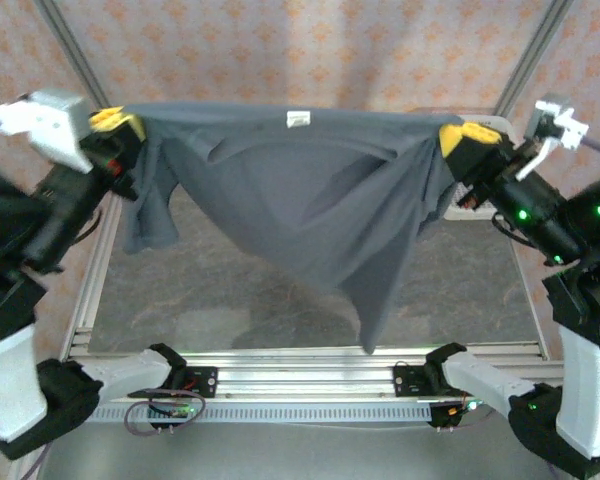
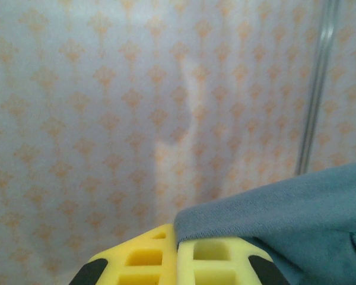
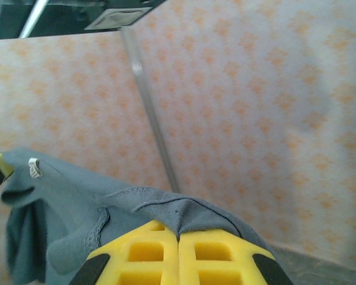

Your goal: Fold the inside-out t-shirt

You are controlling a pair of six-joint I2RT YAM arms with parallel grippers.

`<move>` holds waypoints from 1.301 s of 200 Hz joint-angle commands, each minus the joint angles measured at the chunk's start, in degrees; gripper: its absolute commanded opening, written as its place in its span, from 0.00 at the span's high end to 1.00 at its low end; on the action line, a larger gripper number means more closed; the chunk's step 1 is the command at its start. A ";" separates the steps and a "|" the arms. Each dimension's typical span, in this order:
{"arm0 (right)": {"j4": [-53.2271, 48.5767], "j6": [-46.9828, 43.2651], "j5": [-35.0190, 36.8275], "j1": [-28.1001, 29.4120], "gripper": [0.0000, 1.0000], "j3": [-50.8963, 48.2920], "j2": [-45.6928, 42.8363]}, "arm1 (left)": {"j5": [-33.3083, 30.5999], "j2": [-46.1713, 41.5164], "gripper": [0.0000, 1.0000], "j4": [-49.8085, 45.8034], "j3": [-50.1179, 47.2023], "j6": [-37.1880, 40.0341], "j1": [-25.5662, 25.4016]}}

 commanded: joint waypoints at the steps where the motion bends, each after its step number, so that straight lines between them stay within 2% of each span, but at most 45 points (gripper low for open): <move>1: -2.60 0.77 10.46 -0.23 1.00 3.55 7.55 | -5.70 8.71 1.00 -2.77 -0.27 2.03 1.11; 38: -5.86 -0.48 16.53 -0.89 1.00 7.50 25.41 | -0.73 23.22 1.00 -0.95 -0.18 -3.60 10.14; 58: -4.53 0.08 12.20 -3.03 1.00 9.55 36.11 | 2.35 32.28 1.00 1.51 1.14 -5.66 14.72; 63: -4.40 0.90 10.96 -3.79 0.95 10.64 39.00 | 3.24 35.13 1.00 1.72 2.28 -6.21 15.58; 68: -4.34 1.51 9.29 -4.63 0.83 12.12 42.15 | 3.87 38.05 0.99 1.90 3.46 -6.82 16.34; 75: -5.30 2.60 8.22 -5.67 0.61 15.41 46.89 | 5.04 41.70 0.77 2.10 5.34 -7.62 17.15; 79: -6.60 3.35 8.69 -6.19 0.52 18.27 49.87 | 5.80 45.03 0.64 2.13 6.56 -7.98 17.63; 91: -15.14 4.85 11.37 -7.56 0.39 30.82 58.94 | 7.20 51.10 0.33 1.55 10.59 -8.74 18.67; 97: -20.44 5.62 12.63 -8.20 0.34 38.51 63.26 | 8.14 53.28 0.27 0.75 12.61 -9.16 19.13; 107: -28.25 5.72 12.40 -9.10 0.31 50.05 68.88 | 10.31 55.16 0.24 -1.07 15.63 -9.84 19.71; 116: -31.58 5.82 12.07 -9.77 0.29 53.15 70.47 | 11.43 54.63 0.20 -1.11 15.35 -10.00 19.89; 125: -31.97 5.10 11.91 -10.01 0.28 49.56 69.01 | 12.11 53.04 0.13 -0.34 13.09 -10.07 19.92; 138: -29.96 3.86 11.31 -10.05 0.28 38.90 64.95 | 11.60 50.79 0.12 0.12 8.71 -10.73 19.92; 174: -6.58 6.74 11.60 -10.80 0.28 -2.95 47.98 | 7.22 44.87 0.12 4.45 -10.49 -15.15 21.85; 192: -3.46 8.81 8.50 -11.59 0.30 -11.63 46.24 | 7.30 44.85 0.14 5.35 -16.51 -16.97 24.02; 211: 1.70 11.40 0.47 -10.91 0.41 -21.31 44.61 | 12.21 42.79 0.15 7.70 -24.72 -17.73 24.58; 216: 3.53 12.63 -0.04 -10.38 0.44 -24.55 43.76 | 13.96 39.54 0.15 9.42 -28.09 -18.42 24.56; 238: 8.34 15.85 1.11 -7.13 0.45 -37.32 38.53 | 20.26 27.41 0.15 17.79 -44.17 -20.88 21.64; 260: 12.02 19.02 6.47 -0.84 0.46 -49.46 30.47 | 21.05 16.33 0.15 20.72 -55.01 -18.24 13.04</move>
